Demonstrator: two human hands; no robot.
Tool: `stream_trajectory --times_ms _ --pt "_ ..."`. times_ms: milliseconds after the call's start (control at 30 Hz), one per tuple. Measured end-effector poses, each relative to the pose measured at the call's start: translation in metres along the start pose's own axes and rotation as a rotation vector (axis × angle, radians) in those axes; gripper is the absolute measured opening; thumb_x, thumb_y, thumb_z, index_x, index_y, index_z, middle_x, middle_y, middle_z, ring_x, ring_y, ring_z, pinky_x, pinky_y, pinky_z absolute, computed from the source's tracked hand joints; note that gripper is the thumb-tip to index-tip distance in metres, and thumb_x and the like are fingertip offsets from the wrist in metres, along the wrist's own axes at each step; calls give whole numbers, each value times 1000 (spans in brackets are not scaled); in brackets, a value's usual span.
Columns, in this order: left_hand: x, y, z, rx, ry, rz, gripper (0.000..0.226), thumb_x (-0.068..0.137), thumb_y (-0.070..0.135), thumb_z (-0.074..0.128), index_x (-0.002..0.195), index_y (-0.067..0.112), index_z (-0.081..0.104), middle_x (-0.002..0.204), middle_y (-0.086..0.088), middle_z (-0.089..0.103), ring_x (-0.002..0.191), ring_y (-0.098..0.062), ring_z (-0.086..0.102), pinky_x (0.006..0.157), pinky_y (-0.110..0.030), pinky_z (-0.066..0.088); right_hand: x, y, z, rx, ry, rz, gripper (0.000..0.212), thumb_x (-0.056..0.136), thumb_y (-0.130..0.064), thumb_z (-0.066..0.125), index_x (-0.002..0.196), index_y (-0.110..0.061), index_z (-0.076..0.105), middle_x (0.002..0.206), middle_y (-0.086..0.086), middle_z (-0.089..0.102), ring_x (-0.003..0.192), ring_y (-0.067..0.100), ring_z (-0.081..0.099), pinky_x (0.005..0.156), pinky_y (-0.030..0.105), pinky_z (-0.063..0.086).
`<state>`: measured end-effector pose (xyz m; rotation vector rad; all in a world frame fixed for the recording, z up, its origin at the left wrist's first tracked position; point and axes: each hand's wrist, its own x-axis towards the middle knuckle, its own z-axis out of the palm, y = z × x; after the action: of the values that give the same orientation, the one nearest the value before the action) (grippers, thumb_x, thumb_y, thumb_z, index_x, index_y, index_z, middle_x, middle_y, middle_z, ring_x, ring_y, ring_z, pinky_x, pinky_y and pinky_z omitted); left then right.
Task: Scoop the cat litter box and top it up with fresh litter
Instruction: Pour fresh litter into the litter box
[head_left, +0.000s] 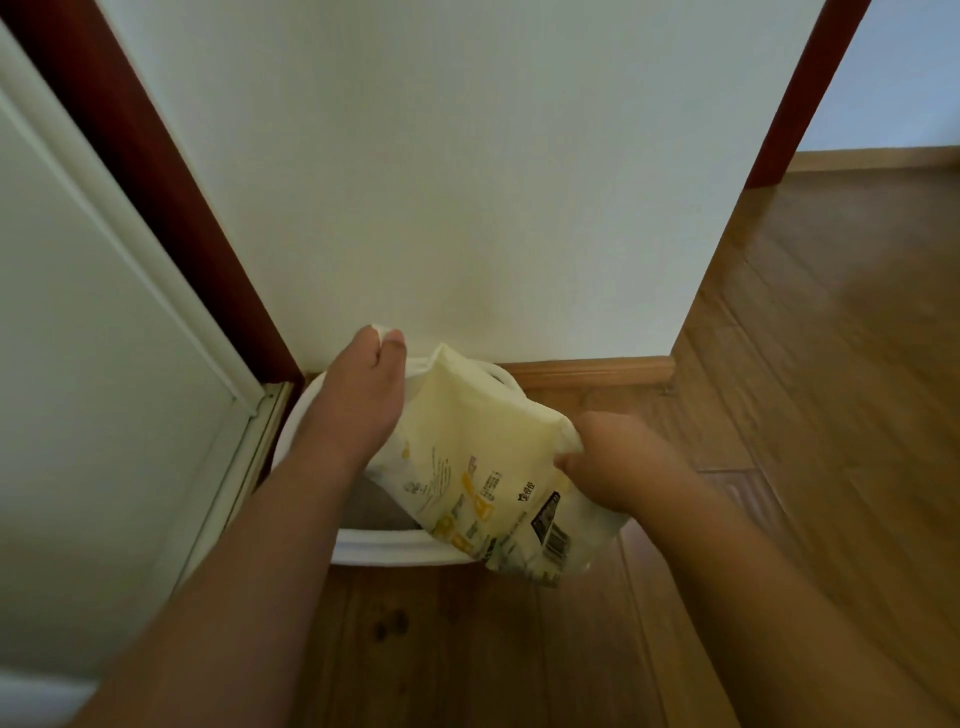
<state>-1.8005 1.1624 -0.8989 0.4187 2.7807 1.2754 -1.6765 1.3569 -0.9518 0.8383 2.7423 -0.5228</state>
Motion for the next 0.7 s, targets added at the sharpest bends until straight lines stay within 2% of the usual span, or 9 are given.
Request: stream_trajectory --times_ms 67,167,267,333,433,533,633,700 --pt "1 2 -1 -37 2 39 36 107 45 33 99 16 53 87 3 56 83 -15 55 68 -39 41 2 3 3 -39 -29 28 27 97 -41 58 112 -20 65 91 -4 64 81 15 62 63 28 47" --pt "1 10 0 -92 6 93 40 106 43 36 99 8 55 82 -2 54 72 -15 50 63 -34 40 4 6 9 -113 -51 61 29 98 -41 56 114 -18 64 89 -3 61 81 16 62 66 28 50" --pt "4 18 -2 -204 36 48 39 105 41 40 97 5 53 79 1 49 70 -15 46 61 -33 38 4 9 13 -161 -51 66 28 99 -41 55 114 -18 64 89 -4 60 76 14 59 57 26 45" --pt "5 20 -4 -281 55 12 38 104 40 42 98 4 53 79 1 48 70 -14 45 61 -33 38 4 10 14 -177 -58 78 27 100 -38 56 116 -18 63 90 -4 59 77 15 58 57 26 42" --pt "2 23 -4 -260 27 55 38 105 40 41 97 4 52 79 1 48 67 -11 43 59 -29 37 9 11 14 -175 -71 111 27 100 -34 57 119 -17 64 94 -2 62 81 15 59 63 26 44" --pt "0 25 -1 -228 14 130 37 105 39 41 85 8 46 75 2 43 59 -5 37 52 -19 34 10 14 11 -224 -86 121 24 100 -29 57 117 -15 65 86 -3 57 81 16 59 66 27 47" --pt "-1 26 1 -233 15 102 40 105 41 41 89 5 46 74 3 42 61 -7 37 54 -24 35 6 16 3 -203 -52 123 20 98 -21 56 115 -15 65 86 -3 57 77 13 58 62 25 47" --pt "-3 25 4 -245 4 112 39 105 40 41 85 7 44 72 4 40 58 -7 36 54 -24 35 1 11 -3 -143 -18 74 24 96 -16 54 118 -18 62 96 -2 60 83 14 58 66 26 47"
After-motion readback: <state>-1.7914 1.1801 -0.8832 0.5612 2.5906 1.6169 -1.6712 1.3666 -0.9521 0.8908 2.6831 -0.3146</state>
